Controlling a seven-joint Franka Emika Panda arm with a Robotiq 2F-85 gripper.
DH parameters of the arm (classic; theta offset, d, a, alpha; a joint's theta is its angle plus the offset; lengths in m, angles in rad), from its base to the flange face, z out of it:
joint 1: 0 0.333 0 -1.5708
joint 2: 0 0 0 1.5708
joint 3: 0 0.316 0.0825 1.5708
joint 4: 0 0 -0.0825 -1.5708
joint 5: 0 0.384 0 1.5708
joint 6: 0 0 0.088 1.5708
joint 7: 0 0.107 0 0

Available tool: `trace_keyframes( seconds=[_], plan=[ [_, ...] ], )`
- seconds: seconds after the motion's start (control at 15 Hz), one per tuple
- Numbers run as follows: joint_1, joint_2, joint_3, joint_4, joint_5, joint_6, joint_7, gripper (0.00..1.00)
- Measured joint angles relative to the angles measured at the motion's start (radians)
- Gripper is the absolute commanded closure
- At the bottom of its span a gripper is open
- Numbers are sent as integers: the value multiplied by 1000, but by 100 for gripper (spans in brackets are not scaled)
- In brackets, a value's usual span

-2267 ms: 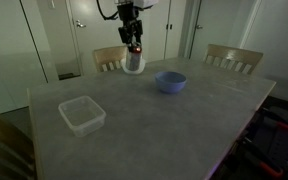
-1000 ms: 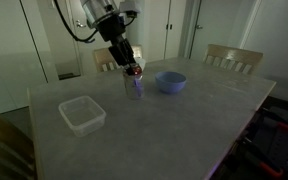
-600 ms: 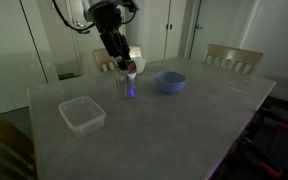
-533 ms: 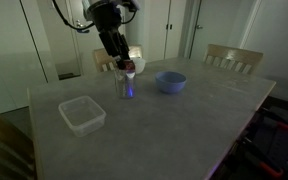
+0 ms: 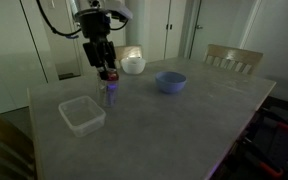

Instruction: Shift the colorless bowl from the right end of the table to the left end, grab the canned bottle and position it next to the colorless bowl. Afterward, move the purple bowl to the right end and place the white bowl next to it

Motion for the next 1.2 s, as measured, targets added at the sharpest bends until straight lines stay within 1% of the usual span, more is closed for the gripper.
trace_keyframes(
  seconds=[0.13,0.33,0.73,0.87,1.2],
  plan=[
    [11,0,-3,-31,-37,100,22,54],
    [15,0,-10,-53,-101,183,52,54],
    [15,-1,-48,-64,-184,254,85,54],
    [14,0,-54,-73,-194,272,84,54],
    [18,19,-54,-74,-202,274,74,54]
  ],
)
